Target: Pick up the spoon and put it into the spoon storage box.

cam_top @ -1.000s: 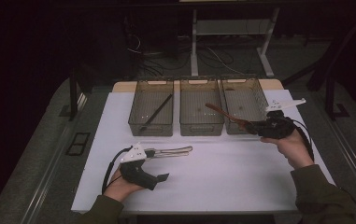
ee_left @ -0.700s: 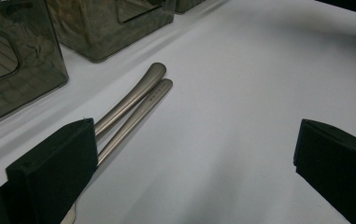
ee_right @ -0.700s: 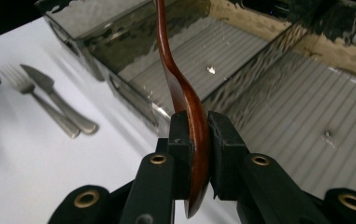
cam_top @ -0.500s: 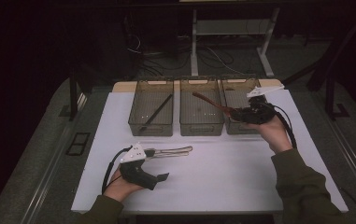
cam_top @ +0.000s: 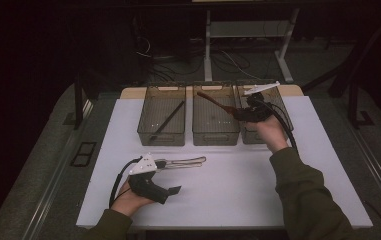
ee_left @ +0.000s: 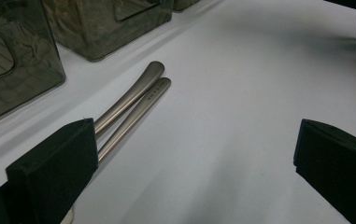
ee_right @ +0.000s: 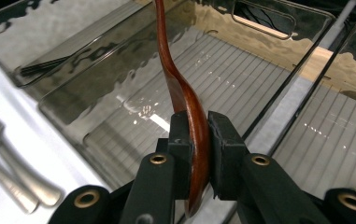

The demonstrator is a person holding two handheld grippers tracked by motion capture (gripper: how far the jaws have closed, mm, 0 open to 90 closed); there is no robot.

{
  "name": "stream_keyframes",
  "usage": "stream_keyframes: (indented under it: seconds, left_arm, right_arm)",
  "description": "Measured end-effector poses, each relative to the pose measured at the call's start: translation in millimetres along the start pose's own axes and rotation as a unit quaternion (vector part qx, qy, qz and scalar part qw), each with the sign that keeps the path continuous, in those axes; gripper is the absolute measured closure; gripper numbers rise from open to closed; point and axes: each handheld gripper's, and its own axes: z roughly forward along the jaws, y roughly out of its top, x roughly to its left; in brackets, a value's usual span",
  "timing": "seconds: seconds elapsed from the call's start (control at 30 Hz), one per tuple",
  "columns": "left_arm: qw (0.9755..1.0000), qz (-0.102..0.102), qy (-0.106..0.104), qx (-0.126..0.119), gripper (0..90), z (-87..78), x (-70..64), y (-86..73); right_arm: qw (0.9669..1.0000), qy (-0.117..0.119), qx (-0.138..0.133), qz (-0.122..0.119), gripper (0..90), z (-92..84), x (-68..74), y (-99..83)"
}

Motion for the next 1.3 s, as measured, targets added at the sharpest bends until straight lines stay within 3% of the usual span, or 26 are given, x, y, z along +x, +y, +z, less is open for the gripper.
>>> stream_keyframes:
  seconds: [0.17,0.4,0.6,0.93,1.17,1.3]
  left_arm:
    - [1.0000,0.001,-0.001,0.000,0.0,0.2,-0.8,-0.3]
    - [1.0000,0.001,-0.002,-0.001,0.0,0.2,-1.1,-0.3]
    - [1.0000,0.001,-0.002,0.001,0.0,0.0,-1.2,-0.2]
    - [1.0000,0.000,-0.002,-0.002,0.0,-0.4,-0.9,-0.6]
    - [1.0000,-0.004,-0.002,-0.003,0.0,-1.2,0.1,-1.7]
    - [1.0000,-0.004,-0.001,-0.004,0.0,-1.2,0.6,-1.6]
  right_arm:
    - [0.9998,-0.011,0.003,0.013,79.2,13.6,-1.0,2.2]
    - [0.9995,-0.021,0.018,0.013,79.0,26.5,2.5,2.4]
    - [0.9997,-0.020,0.012,0.008,67.7,26.8,5.3,1.9]
    - [0.9999,0.008,-0.010,0.011,53.6,11.1,5.7,1.8]
    - [0.9992,0.030,-0.028,0.001,41.3,-7.2,4.7,-8.1]
    - [0.9983,0.044,-0.037,-0.008,38.7,-17.5,5.3,-16.8]
